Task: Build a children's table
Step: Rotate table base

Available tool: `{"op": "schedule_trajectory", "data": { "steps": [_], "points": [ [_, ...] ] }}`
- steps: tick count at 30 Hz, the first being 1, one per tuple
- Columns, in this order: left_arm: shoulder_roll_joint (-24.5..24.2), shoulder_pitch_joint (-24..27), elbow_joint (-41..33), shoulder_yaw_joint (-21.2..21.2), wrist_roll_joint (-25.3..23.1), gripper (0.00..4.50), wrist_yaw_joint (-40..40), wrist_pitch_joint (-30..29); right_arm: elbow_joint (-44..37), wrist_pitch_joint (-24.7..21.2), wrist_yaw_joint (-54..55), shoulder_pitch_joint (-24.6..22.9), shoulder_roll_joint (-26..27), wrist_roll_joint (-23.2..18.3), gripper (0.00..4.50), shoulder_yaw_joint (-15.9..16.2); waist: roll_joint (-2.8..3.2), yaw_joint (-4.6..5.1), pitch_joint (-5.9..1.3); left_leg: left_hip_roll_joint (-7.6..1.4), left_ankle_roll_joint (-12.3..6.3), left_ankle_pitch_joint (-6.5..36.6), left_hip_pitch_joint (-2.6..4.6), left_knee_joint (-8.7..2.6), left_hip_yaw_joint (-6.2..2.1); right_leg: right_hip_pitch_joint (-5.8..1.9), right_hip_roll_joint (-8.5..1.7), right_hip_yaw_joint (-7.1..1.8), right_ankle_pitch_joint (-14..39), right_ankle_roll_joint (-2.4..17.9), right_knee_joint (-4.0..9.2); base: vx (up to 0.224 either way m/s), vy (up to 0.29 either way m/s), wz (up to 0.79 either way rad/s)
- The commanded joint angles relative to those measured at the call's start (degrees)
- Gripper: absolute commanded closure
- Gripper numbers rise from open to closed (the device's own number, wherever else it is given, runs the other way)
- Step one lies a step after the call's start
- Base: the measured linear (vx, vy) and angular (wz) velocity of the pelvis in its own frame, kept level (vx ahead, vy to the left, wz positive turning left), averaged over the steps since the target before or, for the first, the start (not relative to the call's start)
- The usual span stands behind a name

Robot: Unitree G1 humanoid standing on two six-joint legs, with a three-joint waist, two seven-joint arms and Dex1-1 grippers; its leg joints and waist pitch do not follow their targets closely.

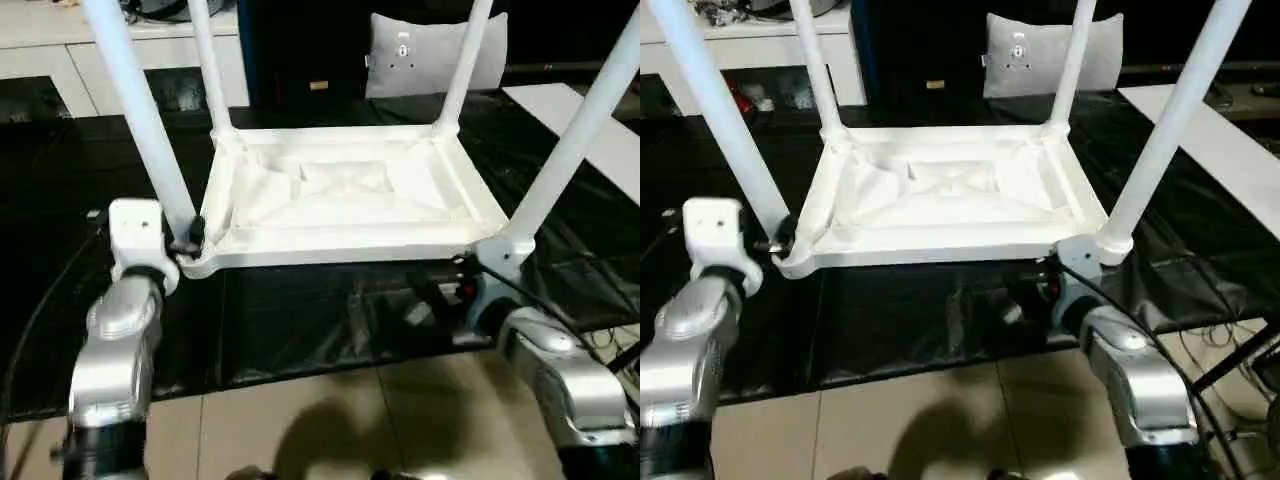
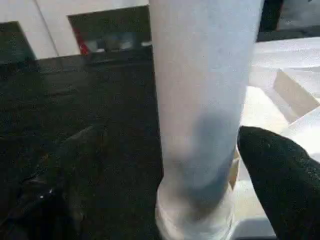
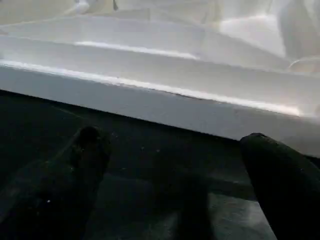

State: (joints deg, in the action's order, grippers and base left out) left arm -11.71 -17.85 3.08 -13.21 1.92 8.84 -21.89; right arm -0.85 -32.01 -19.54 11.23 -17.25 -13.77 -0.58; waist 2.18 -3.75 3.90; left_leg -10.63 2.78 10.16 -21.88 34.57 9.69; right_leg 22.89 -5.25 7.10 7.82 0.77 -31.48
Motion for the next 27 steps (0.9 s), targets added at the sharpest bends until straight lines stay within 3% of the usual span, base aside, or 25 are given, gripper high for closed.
{"op": "schedule_trajectory", "data": {
  "steps": [1,2,3,6,7,9,10,11,12,14,18,19,20,23,25,27],
  "points": [
    [-0.8,-2.1,4.6,-0.3,2.6,0.02,3.9,1.9,1.9,-0.7,-0.5,1.5,0.4,-0.5,0.0,0.2,-0.57,-0.44,-4.62,-2.06,-1.37,18.0,1.27,-4.66,-1.14,-2.27,-3.54,-2.7,20.4,5.7,3.62,0.0,0.0,0.0],
    [-1.1,-2.9,6.3,-0.4,3.5,0.02,5.2,2.1,2.6,-0.8,-0.6,2.0,0.7,-0.8,0.0,0.0,-0.27,-0.78,-4.68,-1.94,-1.39,16.7,1.08,-4.57,-1.06,-2.32,-3.66,-2.9,19.2,6.5,3.19,0.0,0.0,0.0],
    [-1.5,-3.8,8.4,-0.3,4.0,0.02,6.6,2.7,4.0,-0.4,-0.4,2.7,1.1,-0.9,0.0,-0.5,-0.65,-0.82,-4.71,-1.99,-1.41,16.3,1.11,-4.5,-0.97,-2.17,-3.59,-3.01,18.8,6.7,3.08,0.0,0.0,0.0],
    [-2.9,-7.0,16.5,-0.2,7.7,0.02,16.0,3.5,11.1,2.9,-0.2,6.0,1.4,0.5,0.0,-0.8,-0.74,-1.3,-4.75,-1.73,-1.16,15.7,1.2,-4.34,-0.77,-2.17,-3.89,-3.12,21.3,6.9,3.06,0.0,0.0,0.0],
    [-3.8,-8.0,18.8,0.3,8.7,0.02,20.3,3.9,13.8,4.0,-0.3,7.3,1.5,0.7,0.0,-1.1,-1.28,-1.62,-4.73,-1.67,-1.21,15.1,1.3,-4.32,-0.65,-2.07,-4.03,-3.18,22.3,6.6,3.18,0.0,0.0,0.0],
    [-4.9,-8.8,20.9,1.1,9.3,0.02,24.7,4.7,16.5,5.0,-0.4,8.7,1.7,0.9,0.0,-1.5,-1.08,-1.82,-4.66,-1.83,-0.77,15.5,1.63,-4.34,-0.66,-1.82,-4.04,-3.3,23.3,6.8,3.16,0.0,0.0,0.0],
    [-6.7,-9.7,23.0,2.9,10.0,0.02,31.5,5.8,20.5,6.4,0.1,10.7,1.8,1.2,0.0,-2.1,-1.34,-1.88,-4.64,-1.87,-0.5,15.4,1.43,-4.48,-0.72,-2.05,-4.09,-3.33,23.8,6.8,2.89,0.0,0.0,0.0],
    [-6.9,-9.7,23.2,3.0,10.0,0.02,32.0,5.8,20.8,6.5,0.1,10.9,1.8,1.2,0.0,-2.1,-1.19,-2.07,-4.65,-1.94,-0.3,15.7,1.59,-4.57,-0.8,-1.97,-4.12,-3.32,24.2,6.8,2.94,0.0,0.0,0.0],
    [-8.8,-10.7,25.2,4.8,11.1,0.02,39.2,5.7,24.6,7.6,-0.3,12.8,1.7,1.5,0.0,-2.3,-1.09,-2.04,-4.6,-2.1,0.06,16.1,1.7,-4.62,-0.81,-1.94,-4.13,-3.38,24.3,6.9,2.84,0.0,0.0,0.0],
    [-10.6,-11.5,26.5,6.4,11.9,0.02,45.5,5.1,27.9,8.6,-0.8,14.4,1.6,1.6,0.0,-2.5,-1.14,-2.21,-4.41,-2.33,0.86,18.3,2.0,-4.86,-0.83,-1.79,-4.3,-3.53,26.0,7.1,2.96,0.0,0.0,0.0],
    [-13.2,-11.8,20.9,10.0,18.8,0.02,59.8,-4.5,34.4,12.4,-1.6,17.6,1.4,2.3,0.0,-2.4,-1.28,-2.4,-4.5,-2.5,1.67,18.2,2.03,-5.03,-0.77,-1.9,-4.41,-3.85,24.3,8.8,2.18,0.0,0.0,0.0],
    [-13.5,-11.7,18.6,11.0,20.8,0.02,62.5,-7.1,35.8,13.5,-1.9,18.4,1.4,2.5,0.0,-2.4,-1.28,-2.4,-4.43,-2.55,1.88,18.0,1.99,-5.04,-0.68,-1.93,-4.4,-4.12,22.8,10.2,1.86,0.0,0.0,0.0],
    [-13.5,-11.4,16.4,11.9,22.3,0.02,63.8,-9.1,36.7,14.2,-2.5,18.9,1.4,2.7,0.0,-2.3,-1.66,-2.35,-4.48,-2.55,1.83,17.7,1.89,-5.02,-0.57,-2.11,-4.43,-4.13,22.4,10.7,1.69,0.0,0.0,0.0],
    [-12.8,-10.6,11.1,14.5,24.9,0.02,65.3,-11.8,38.8,16.0,-3.7,20.1,1.6,3.3,0.0,-1.7,-1.78,-2.3,-4.34,-2.44,1.17,16.7,1.61,-4.95,-0.51,-2.35,-4.38,-4.25,22.0,11.0,1.66,0.0,0.0,0.0],
    [-11.5,-10.1,7.6,16.5,26.3,0.02,65.6,-12.6,40.7,17.5,-4.7,21.1,1.8,3.6,0.0,-1.2,-2.33,-1.8,-4.24,-2.3,0.65,16.2,1.47,-4.81,-0.39,-2.51,-4.44,-4.27,23.5,10.8,1.94,0.0,0.0,0.0],
    [-9.8,-9.4,4.6,18.1,27.0,0.02,64.8,-13.1,41.7,18.2,-5.2,21.7,2.0,3.8,0.0,-0.9,-2.5,-1.33,-4.26,-2.36,0.41,15.7,1.31,-4.73,-0.45,-2.74,-4.51,-4.24,24.7,10.5,1.97,0.0,0.0,0.0]
  ]
}}
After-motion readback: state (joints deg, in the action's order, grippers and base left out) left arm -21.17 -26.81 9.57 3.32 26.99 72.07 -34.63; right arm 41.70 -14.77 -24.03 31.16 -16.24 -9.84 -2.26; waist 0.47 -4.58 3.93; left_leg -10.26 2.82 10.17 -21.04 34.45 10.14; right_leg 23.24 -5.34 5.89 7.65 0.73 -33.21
